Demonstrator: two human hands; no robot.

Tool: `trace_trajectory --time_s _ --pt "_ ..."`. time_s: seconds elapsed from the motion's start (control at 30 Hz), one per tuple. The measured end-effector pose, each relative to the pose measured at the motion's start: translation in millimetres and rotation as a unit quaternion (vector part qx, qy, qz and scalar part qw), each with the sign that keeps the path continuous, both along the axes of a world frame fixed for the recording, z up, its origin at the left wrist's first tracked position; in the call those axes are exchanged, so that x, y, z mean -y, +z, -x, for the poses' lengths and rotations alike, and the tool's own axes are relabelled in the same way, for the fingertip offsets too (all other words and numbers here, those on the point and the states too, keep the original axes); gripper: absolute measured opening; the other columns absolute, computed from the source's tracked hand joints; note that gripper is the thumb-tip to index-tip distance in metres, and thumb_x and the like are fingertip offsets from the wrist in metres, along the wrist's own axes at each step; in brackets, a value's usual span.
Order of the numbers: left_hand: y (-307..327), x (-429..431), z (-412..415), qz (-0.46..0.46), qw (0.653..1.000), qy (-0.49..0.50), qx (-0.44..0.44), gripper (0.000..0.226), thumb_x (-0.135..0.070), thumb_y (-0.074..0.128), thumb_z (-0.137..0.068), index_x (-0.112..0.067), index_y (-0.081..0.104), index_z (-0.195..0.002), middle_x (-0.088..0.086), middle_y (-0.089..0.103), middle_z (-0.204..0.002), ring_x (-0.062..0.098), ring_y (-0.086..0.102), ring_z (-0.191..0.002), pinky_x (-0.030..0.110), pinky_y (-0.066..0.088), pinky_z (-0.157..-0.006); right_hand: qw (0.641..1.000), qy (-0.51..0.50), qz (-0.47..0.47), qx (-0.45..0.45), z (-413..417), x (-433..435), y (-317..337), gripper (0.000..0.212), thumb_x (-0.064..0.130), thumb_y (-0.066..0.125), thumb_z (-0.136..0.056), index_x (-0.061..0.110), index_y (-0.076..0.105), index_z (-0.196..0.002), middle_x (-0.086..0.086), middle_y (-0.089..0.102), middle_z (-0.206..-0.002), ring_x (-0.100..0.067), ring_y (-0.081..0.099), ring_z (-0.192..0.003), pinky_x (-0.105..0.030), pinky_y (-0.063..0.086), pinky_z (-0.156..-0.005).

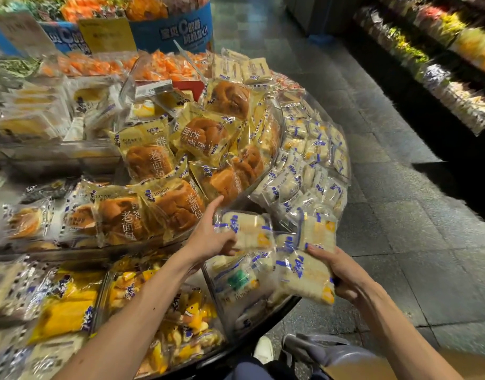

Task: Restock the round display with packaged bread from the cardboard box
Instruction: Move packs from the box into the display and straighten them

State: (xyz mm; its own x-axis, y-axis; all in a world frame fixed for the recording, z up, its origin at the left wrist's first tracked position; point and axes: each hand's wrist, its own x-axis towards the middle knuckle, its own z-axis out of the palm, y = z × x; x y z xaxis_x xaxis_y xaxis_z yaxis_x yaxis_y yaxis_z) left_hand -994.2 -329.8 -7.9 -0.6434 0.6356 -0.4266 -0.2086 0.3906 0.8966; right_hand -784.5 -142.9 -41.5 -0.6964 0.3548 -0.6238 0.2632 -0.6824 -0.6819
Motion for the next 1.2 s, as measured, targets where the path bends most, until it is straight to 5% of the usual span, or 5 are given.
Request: trace_trajectory --time_s 0.3,0.77,0.83,0.97,1.2 --pt "-70.9 40.0 -61.3 0.192 0.946 -0.184 -0.184 0.050 -0.024 0.078 -0.072 -0.046 0.044 -0.101 0.002 0.070 -0.085 0.012 0.062 -0.065 0.034 0.053 -0.061 0.999 -0.032 -0.020 -0.010 -22.1 -17.0 -1.3 0.036 0.010 0.065 -0.082 -0.001 0.064 -0.116 -0.024 0.071 -0.110 -0.030 0.074 -0.083 -0.044 0.063 -0.069" --pt "-102.8 30.4 -83.9 0.349 0.674 -0.396 -0.516 0.043 -0.041 0.068 -0.089 -0.013 0.064 -0.122 0.012 0.047 -0.134 0.030 0.043 -0.122 0.039 0.042 -0.094 0.997 -0.015 -0.074 0.001 -18.6 -15.4 -2.5 0.046 0.014 0.072 -0.077 -0.001 0.062 -0.120 -0.024 0.070 -0.114 -0.033 0.073 -0.092 -0.045 0.062 -0.079" --pt "-89.0 21.8 -80.7 0.330 0.726 -0.399 -0.453 0.043 -0.048 0.058 -0.095 -0.015 0.066 -0.120 0.006 0.052 -0.126 0.024 0.046 -0.119 0.036 0.040 -0.094 0.997 -0.018 -0.078 0.001 -19.3 -15.9 -1.2 0.047 0.014 0.072 -0.077 -0.001 0.061 -0.120 -0.024 0.071 -0.113 -0.032 0.073 -0.091 -0.044 0.062 -0.075" --pt "-47.2 -13.1 -72.2 0.104 0.967 -0.189 -0.136 0.055 -0.072 0.050 -0.083 -0.025 0.069 -0.102 0.000 0.069 -0.092 0.007 0.060 -0.075 0.037 0.053 -0.079 0.997 -0.032 -0.073 -0.011 -14.2 -9.8 5.4 0.044 0.008 0.071 -0.073 -0.002 0.062 -0.116 -0.021 0.073 -0.104 -0.030 0.074 -0.083 -0.038 0.062 -0.064" --pt "-10.5 -53.0 -69.4 0.083 0.970 -0.225 0.035 0.068 -0.029 0.085 -0.078 -0.019 0.044 -0.132 0.018 0.075 -0.097 0.020 0.062 -0.061 0.022 0.044 -0.047 0.994 -0.045 -0.098 -0.026 0.9 -7.4 16.4 0.030 0.000 0.067 -0.084 0.001 0.064 -0.114 -0.020 0.073 -0.106 -0.031 0.073 -0.089 -0.039 0.061 -0.067"
